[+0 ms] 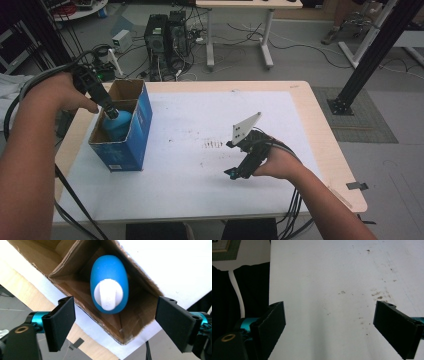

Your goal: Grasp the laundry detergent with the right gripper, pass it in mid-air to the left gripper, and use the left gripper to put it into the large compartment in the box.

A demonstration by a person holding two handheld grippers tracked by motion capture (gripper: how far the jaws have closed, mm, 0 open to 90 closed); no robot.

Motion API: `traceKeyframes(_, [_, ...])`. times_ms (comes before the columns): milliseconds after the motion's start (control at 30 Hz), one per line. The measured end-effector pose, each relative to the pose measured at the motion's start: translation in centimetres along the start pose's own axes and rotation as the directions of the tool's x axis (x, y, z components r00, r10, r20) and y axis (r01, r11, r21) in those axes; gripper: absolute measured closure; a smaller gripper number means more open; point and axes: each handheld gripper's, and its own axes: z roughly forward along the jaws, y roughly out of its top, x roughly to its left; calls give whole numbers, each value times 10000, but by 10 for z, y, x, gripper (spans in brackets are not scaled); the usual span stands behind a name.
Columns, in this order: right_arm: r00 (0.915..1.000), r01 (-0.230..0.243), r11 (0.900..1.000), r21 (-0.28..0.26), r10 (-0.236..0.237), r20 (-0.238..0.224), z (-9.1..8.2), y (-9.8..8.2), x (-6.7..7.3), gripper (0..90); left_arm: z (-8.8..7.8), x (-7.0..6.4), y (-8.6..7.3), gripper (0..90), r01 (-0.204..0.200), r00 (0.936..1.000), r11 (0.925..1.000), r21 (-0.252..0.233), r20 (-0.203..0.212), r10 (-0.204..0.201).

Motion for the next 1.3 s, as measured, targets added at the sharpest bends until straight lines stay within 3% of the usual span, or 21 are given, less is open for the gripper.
traceKeyframes(100, [10000, 20, 10000, -12, -20, 7, -1, 1, 0, 101, 0, 0, 0, 164, 0, 10000, 10000, 0, 0, 0])
traceKeyframes(133, [10000, 41, 10000, 68, -41, 11, -3, 2, 0, 101, -12, -7, 1, 142, -243, 9996, 9997, 66, -153, 244])
traceKeyframes(267, [10000, 14, 9998, 174, -14, 44, -6, 3, -1, 101, -21, -18, 4, 115, -655, 9978, 9979, 23, -115, 655])
traceKeyframes(400, [9999, -26, 9994, 357, 21, 143, -11, 5, -3, 101, -28, -33, 10, 88, -1267, 9918, 9919, 93, -151, 1269])
traceKeyframes(467, [9998, -39, 9990, 444, 32, 172, -15, 8, -4, 101, -32, -40, 14, 68, -1698, 9853, 9854, 92, -153, 1700])
traceKeyframes(500, [9998, -39, 9990, 444, 32, 172, -15, 8, -4, 101, -32, -40, 14, 68, -1698, 9853, 9854, 92, -153, 1700])
traceKeyframes(533, [9998, -3, 9988, 486, -7, 209, -16, 9, -4, 101, -36, -48, 18, 68, -2011, 9795, 9796, 40, -128, 2012])
traceKeyframes(733, [9995, 141, 9946, 1024, -168, 253, -24, 19, -6, 101, -36, -68, 26, 28, -2879, 9575, 9577, -10, -201, 2878])
traceKeyframes(767, [9995, 141, 9946, 1024, -168, 253, -24, 19, -6, 101, -36, -68, 26, 28, -2879, 9575, 9577, -10, -201, 2878])
traceKeyframes(800, [9994, 166, 9938, 1097, -197, 269, -25, 20, -6, 101, -31, -77, 31, 28, -3463, 9381, 9381, 26, -114, 3463])
traceKeyframes(833, [9994, 166, 9938, 1097, -197, 269, -25, 20, -6, 101, -31, -77, 31, 29, -3463, 9381, 9381, 26, -114, 3463])
traceKeyframes(867, [9993, 182, 9917, 1274, -221, 299, -31, 24, -8, 101, -29, -81, 33, 29, -3673, 9301, 9301, 28, -70, 3673])
traceKeyframes(900, [9993, 182, 9917, 1274, -221, 299, -31, 24, -8, 101, -29, -81, 33, 29, -3673, 9301, 9301, 28, -70, 3673])
traceKeyframes(933, [9990, 254, 9885, 1493, -307, 339, -36, 26, -12, 101, -24, -91, 38, 29, -4061, 9138, 9138, -49, 5, 4062])
traceKeyframes(1033, [9991, 144, 9855, 1689, -209, 365, -39, 27, -14, 101, -18, -105, 47, 29, -4633, 8860, 8861, -146, 133, 4635])
traceKeyframes(1100, [9991, 115, 9839, 1781, -186, 382, -40, 27, -15, 101, -18, -105, 47, 28, -4633, 8860, 8861, -146, 133, 4635])
traceKeyframes(1133, [9991, 110, 9798, 1997, -188, 373, -41, 27, -19, 101, -8, -124, 58, 29, -5193, 8535, 8543, -218, 365, 5198])
traceKeyframes(1167, [9991, 110, 9798, 1997, -188, 373, -41, 27, -19, 101, -8, -124, 58, 28, -5193, 8535, 8543, -218, 365, 5198])
traceKeyframes(1200, [9993, 50, 9760, 2177, -131, 358, -42, 27, -21, 101, -3, -131, 64, 29, -5410, 8393, 8406, -246, 485, 5416])
traceKeyframes(1300, [9993, 50, 9739, 2270, -133, 350, -42, 27, -22, 101, 0, -135, 67, 29, -5477, 8342, 8362, -281, 580, 5484])
